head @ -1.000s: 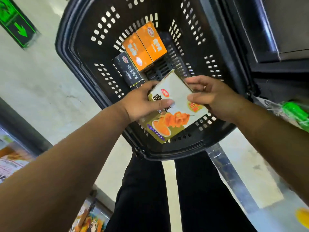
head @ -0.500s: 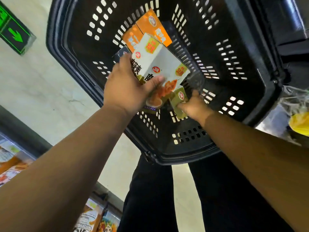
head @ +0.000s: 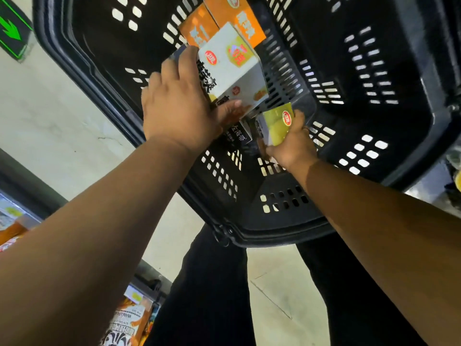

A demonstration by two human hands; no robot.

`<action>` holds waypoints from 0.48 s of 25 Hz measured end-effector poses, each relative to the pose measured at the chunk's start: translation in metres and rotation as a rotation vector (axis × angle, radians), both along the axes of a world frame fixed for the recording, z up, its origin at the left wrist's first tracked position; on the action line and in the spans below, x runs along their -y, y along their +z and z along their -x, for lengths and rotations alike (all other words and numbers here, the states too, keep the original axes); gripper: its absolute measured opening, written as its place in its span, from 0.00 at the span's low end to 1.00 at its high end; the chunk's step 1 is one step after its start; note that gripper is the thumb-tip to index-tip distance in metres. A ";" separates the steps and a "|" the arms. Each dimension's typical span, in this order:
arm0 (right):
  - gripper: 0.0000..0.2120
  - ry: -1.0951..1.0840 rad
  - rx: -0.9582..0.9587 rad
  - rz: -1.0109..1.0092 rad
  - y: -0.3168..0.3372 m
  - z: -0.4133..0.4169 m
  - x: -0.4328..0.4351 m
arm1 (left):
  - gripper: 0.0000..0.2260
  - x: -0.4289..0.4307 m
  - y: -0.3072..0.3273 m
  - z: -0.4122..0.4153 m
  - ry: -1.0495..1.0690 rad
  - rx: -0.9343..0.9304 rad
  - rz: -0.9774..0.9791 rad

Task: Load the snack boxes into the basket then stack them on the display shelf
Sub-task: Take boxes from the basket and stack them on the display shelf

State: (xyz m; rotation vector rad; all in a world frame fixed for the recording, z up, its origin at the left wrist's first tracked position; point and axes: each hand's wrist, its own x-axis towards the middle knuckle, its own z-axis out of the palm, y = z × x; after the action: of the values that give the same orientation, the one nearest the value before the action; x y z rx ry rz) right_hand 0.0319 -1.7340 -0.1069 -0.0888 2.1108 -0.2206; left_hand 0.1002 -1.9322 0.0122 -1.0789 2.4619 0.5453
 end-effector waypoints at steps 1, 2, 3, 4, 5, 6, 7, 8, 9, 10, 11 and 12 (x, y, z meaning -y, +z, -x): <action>0.44 0.018 -0.018 0.032 0.015 0.006 -0.001 | 0.42 -0.001 0.003 0.002 0.025 0.008 -0.010; 0.40 0.044 -0.025 0.066 0.032 0.010 -0.002 | 0.42 -0.002 0.007 0.004 0.062 0.008 -0.028; 0.38 0.064 -0.031 0.100 0.053 0.015 -0.005 | 0.41 -0.005 0.014 0.007 0.106 -0.002 -0.051; 0.37 0.063 -0.033 0.139 0.074 0.019 -0.007 | 0.41 -0.007 0.023 0.009 0.149 -0.018 -0.075; 0.36 0.040 -0.035 0.180 0.095 0.023 -0.010 | 0.40 -0.007 0.033 0.011 0.184 -0.049 -0.092; 0.36 0.006 -0.044 0.222 0.120 0.027 -0.013 | 0.40 -0.008 0.047 0.011 0.207 -0.085 -0.112; 0.36 -0.033 -0.059 0.256 0.143 0.030 -0.017 | 0.39 -0.009 0.061 0.009 0.225 -0.126 -0.142; 0.35 -0.071 -0.075 0.287 0.170 0.034 -0.021 | 0.38 -0.009 0.079 0.007 0.244 -0.171 -0.184; 0.34 -0.113 -0.083 0.314 0.195 0.036 -0.025 | 0.37 -0.008 0.096 0.004 0.275 -0.221 -0.229; 0.31 -0.161 -0.086 0.355 0.220 0.039 -0.029 | 0.36 -0.006 0.115 0.001 0.328 -0.271 -0.271; 0.30 -0.214 -0.084 0.409 0.247 0.042 -0.032 | 0.35 -0.003 0.136 -0.002 0.390 -0.314 -0.314; 0.29 -0.264 -0.085 0.469 0.274 0.043 -0.034 | 0.32 0.000 0.156 -0.005 0.438 -0.345 -0.359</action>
State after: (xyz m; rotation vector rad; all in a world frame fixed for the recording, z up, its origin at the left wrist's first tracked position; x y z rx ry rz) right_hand -0.0111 -1.7002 0.1674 -0.0974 2.1130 -0.8804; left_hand 0.1052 -1.9325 0.1681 -1.4661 2.2594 1.3501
